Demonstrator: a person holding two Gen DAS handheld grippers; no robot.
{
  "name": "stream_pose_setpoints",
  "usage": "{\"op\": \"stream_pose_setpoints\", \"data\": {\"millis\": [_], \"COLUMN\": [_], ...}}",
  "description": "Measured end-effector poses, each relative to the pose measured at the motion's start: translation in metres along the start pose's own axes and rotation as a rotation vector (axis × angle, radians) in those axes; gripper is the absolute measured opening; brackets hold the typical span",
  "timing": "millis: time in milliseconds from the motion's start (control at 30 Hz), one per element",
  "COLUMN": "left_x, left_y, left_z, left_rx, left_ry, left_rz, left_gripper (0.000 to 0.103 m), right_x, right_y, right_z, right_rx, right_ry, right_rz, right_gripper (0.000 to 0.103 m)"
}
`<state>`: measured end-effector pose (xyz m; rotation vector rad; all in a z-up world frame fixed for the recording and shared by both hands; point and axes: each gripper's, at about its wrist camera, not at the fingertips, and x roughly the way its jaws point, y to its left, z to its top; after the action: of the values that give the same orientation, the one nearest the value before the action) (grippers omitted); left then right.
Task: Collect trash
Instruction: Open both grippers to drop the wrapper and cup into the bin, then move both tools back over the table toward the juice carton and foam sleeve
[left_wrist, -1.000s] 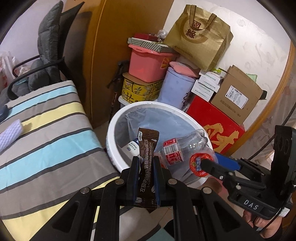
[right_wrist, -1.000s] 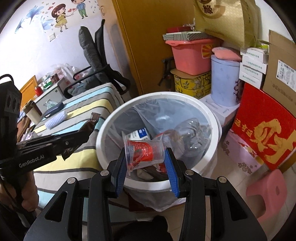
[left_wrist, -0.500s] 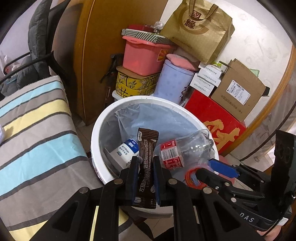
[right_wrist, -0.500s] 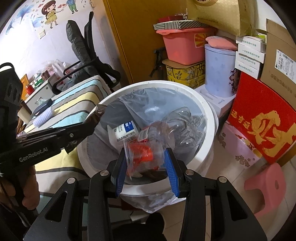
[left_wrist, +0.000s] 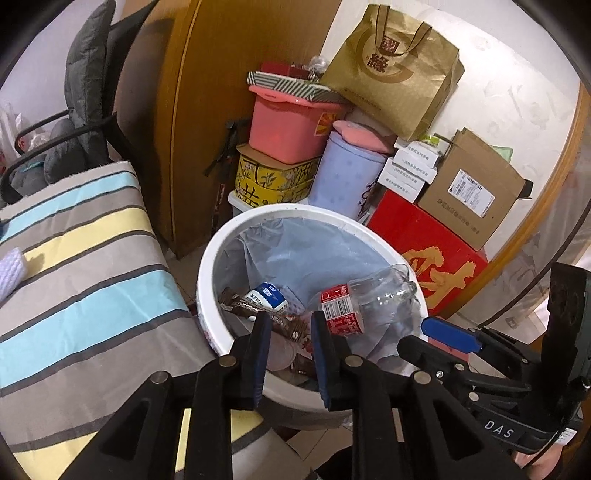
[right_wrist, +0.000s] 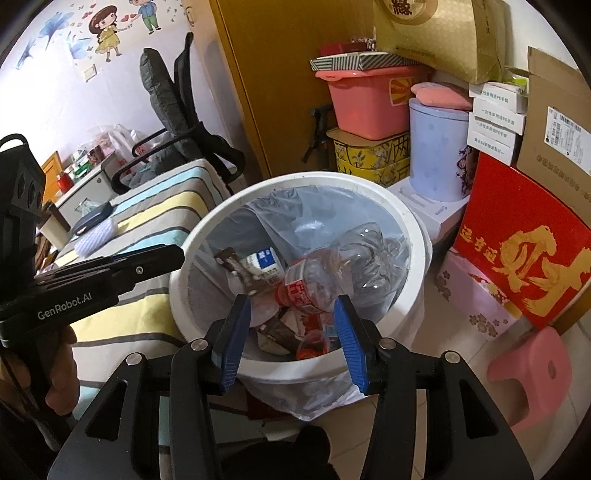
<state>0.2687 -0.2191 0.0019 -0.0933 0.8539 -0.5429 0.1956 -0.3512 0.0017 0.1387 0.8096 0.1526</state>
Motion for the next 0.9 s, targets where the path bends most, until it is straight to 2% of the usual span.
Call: {"op": "stream_pose_setpoints", "data": {"millis": [467, 900], "left_x": [-0.078, -0.132], "left_y": [0.01, 0.038], "left_z": [-0.026, -0.06], "left_rx": [-0.032, -0.092], "left_ry": [-0.082, -0.121], "left_rz": [0.058, 0.118], "left_gripper": [0.022, 0.022], "right_x": [-0.031, -0.042], "right_y": [0.044, 0.089], "right_z": [-0.004, -0.014], "right_rx": [-0.064, -0.14], "right_ry": [-0.059, -0.064], "right_rz": [0.092, 0.173], "right_gripper": [0.049, 0.049]}}
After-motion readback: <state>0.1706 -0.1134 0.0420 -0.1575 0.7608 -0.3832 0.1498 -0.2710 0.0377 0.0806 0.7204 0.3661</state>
